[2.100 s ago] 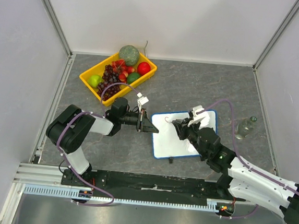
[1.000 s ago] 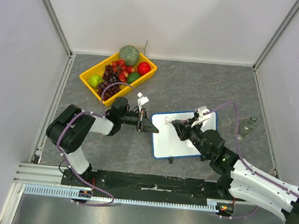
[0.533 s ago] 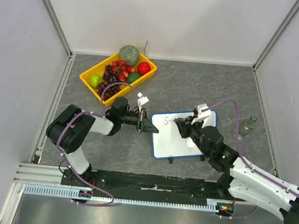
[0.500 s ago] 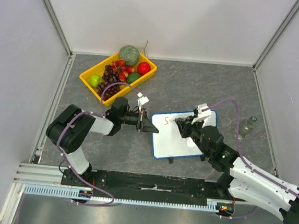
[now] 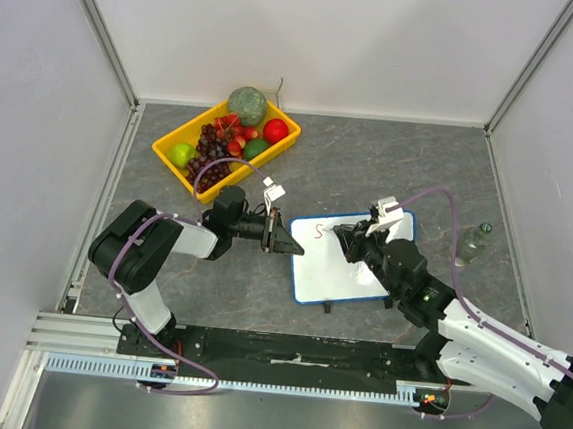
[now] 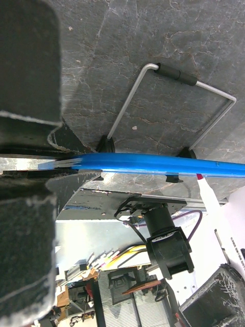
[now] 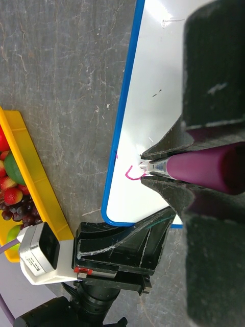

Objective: Write a sentence on the whiteboard

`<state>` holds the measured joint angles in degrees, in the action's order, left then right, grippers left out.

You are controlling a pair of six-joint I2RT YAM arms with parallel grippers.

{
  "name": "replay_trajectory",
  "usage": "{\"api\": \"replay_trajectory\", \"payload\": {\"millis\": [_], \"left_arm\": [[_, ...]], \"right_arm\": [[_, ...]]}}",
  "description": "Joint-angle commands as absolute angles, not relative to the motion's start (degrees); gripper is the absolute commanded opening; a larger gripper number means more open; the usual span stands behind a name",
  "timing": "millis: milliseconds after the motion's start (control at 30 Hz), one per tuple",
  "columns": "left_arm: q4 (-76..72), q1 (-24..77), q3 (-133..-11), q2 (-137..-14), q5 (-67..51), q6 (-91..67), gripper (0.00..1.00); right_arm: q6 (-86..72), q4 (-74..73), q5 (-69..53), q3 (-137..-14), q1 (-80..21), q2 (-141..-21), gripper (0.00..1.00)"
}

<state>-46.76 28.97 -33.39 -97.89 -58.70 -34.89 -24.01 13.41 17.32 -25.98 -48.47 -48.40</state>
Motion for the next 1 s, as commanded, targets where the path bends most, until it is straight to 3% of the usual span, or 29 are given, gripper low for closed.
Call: {"api": "replay_trajectory", "payload": {"millis": [0, 500, 967], "left_arm": [[-46.93, 29.09, -33.93, -98.97, -60.73, -31.46, 0.02], [-46.76, 29.27, -34.10, -99.05, -60.73, -31.38, 0.02], [-46.67, 29.18, -34.19, -99.14, -60.73, -31.29, 0.02]], "right_arm": [[-24.34, 14.94, 17.31, -25.93, -48.08, -49.13, 0.00], [-24.17, 9.76, 21.80, -25.22, -46.23, -46.32, 0.00], [-24.87, 10.72, 16.62, -29.53, -45.97, -44.03, 0.00]]}}
